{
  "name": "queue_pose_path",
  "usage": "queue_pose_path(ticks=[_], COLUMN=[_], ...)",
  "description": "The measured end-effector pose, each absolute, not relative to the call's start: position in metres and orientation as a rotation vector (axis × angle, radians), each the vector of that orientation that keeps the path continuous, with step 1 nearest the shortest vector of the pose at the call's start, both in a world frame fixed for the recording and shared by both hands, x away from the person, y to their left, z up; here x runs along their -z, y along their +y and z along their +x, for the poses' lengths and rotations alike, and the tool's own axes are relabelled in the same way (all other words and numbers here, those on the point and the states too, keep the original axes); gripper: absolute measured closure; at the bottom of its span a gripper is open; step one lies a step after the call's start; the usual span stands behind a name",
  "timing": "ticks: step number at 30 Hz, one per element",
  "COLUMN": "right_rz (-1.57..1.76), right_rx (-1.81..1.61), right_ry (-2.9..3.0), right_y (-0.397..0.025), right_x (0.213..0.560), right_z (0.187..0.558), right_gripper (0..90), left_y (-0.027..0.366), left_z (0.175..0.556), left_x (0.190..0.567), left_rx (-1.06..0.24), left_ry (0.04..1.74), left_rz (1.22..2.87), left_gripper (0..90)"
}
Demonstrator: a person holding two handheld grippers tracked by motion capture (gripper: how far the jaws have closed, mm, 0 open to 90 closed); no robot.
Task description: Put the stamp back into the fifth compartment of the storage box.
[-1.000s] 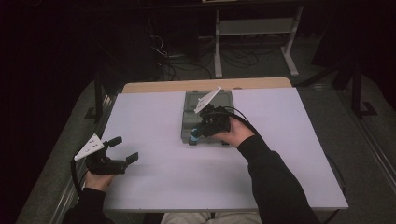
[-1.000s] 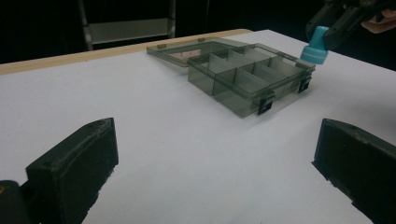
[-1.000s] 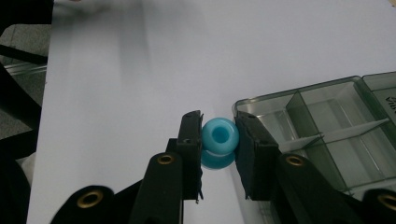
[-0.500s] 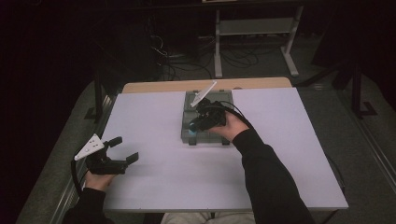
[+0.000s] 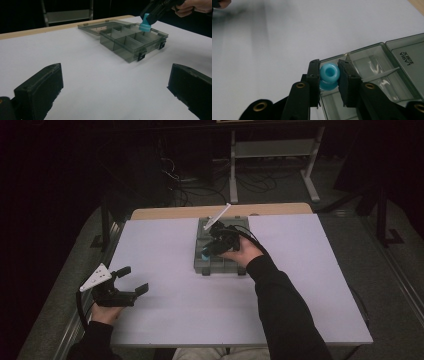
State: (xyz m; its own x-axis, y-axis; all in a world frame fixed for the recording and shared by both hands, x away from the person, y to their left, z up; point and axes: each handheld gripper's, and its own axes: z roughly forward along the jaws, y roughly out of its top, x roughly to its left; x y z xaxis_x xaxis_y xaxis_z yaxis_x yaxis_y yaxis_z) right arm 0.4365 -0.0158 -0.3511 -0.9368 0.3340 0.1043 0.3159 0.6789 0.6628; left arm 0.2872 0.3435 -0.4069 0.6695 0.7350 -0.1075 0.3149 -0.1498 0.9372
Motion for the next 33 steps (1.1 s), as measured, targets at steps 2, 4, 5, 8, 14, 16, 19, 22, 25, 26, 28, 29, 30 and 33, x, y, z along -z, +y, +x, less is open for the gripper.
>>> queue_pose_path(ticks=[2, 4, 5, 8, 14, 16, 19, 22, 25, 26, 28, 29, 30, 33], right_rz=[0.556, 0.562, 0.564, 0.594, 0.617, 0.621, 0.623, 0.623, 0.631, 0.635, 0.632, 0.63, 0.628, 0.616], right_rx=[-1.12, -1.113, -1.107, -1.108, -1.095, -1.096, -1.084, -1.073, -1.074, -1.074, -1.073, -1.07, -1.065, -1.053], right_ry=[2.853, 2.857, 2.857, 2.854, 2.863, 2.862, 2.865, 2.866, 2.865, 2.865, 2.868, 2.87, 2.871, 2.871], right_y=[-0.014, -0.012, -0.012, -0.012, -0.01, -0.008, -0.006, -0.004, -0.002, -0.002, -0.001, 0.0, 0.001, 0.004], right_x=[0.353, 0.355, 0.357, 0.361, 0.369, 0.371, 0.375, 0.379, 0.382, 0.383, 0.385, 0.386, 0.387, 0.39], right_z=[0.438, 0.44, 0.441, 0.445, 0.45, 0.452, 0.454, 0.455, 0.457, 0.457, 0.458, 0.458, 0.458, 0.458], right_gripper=[70.9, 70.9, 70.9, 70.9, 70.9, 70.8, 70.8, 70.8, 70.8, 70.8, 70.8, 70.8, 70.8, 70.8], left_y=[0.343, 0.343, 0.343, 0.343, 0.343, 0.343, 0.343, 0.343, 0.343, 0.343, 0.343, 0.343, 0.343, 0.343], left_z=[0.287, 0.287, 0.287, 0.287, 0.288, 0.288, 0.288, 0.288, 0.288, 0.288, 0.288, 0.288, 0.288, 0.288], left_x=[0.407, 0.407, 0.407, 0.407, 0.407, 0.407, 0.408, 0.408, 0.408, 0.408, 0.408, 0.408, 0.408, 0.408], left_rx=[-0.456, -0.455, -0.455, -0.456, -0.454, -0.455, -0.454, -0.454, -0.453, -0.453, -0.453, -0.454, -0.453, -0.453], left_ry=[0.849, 0.849, 0.85, 0.849, 0.849, 0.849, 0.849, 0.849, 0.849, 0.849, 0.849, 0.849, 0.849, 0.849], left_rz=[1.74, 1.74, 1.739, 1.74, 1.741, 1.741, 1.741, 1.742, 1.742, 1.743, 1.741, 1.742, 1.741, 1.744], left_gripper=[0.0, 0.0, 0.0, 0.0, 0.0, 0.0, 0.0, 0.0, 0.0, 0.0, 0.0, 0.0, 0.0, 0.0])
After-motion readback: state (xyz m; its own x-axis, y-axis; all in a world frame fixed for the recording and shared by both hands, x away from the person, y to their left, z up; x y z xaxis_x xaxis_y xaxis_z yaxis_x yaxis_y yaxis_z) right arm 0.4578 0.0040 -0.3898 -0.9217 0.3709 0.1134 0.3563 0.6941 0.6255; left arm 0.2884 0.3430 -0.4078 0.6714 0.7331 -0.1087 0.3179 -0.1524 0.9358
